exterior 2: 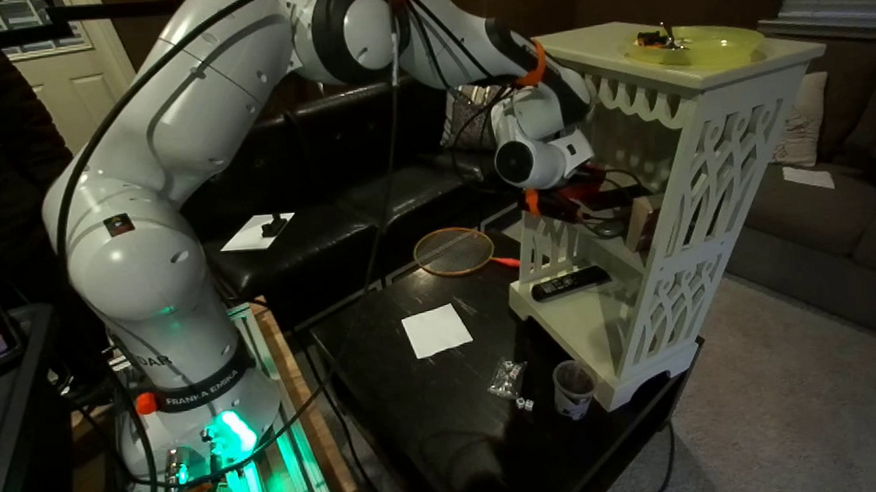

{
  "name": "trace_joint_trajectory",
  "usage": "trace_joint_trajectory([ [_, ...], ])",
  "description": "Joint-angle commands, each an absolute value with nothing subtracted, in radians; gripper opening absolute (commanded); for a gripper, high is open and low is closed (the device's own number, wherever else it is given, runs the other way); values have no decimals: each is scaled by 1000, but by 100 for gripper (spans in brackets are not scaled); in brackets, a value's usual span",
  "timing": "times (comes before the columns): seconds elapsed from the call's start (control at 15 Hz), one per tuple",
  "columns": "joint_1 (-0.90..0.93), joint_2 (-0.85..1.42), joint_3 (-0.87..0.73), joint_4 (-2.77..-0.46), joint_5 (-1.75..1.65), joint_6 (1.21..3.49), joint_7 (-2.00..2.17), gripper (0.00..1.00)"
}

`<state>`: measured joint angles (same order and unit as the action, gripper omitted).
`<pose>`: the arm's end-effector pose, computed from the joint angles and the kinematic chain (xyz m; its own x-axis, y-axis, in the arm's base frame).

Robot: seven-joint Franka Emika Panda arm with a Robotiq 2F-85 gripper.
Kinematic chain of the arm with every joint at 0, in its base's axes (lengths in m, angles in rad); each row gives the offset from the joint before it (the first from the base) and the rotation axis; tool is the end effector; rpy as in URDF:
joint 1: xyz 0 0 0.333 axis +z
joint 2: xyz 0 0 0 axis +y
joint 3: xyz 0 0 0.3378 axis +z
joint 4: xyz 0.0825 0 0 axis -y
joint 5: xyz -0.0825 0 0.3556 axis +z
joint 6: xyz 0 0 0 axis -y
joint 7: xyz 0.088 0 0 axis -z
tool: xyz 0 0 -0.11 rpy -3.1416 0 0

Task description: Move the black object from the plate to the red bowl

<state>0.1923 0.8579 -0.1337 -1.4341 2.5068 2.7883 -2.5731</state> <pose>0.7085 0.0351 0.2100 0.3926 0.1691 0.9040 0.3025 -0.9520 0.0467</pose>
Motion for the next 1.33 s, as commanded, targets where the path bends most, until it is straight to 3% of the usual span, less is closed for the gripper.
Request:
trace_joint_trajectory([
  [0.0, 186, 830, -125, -1454, 2507, 2771, -2546, 100],
  [0.67, 91, 599, -125, -1778, 2457, 2531, -2479, 100],
  [1.27, -1, 297, -123, -2243, 1951, 2260, -2251, 100],
])
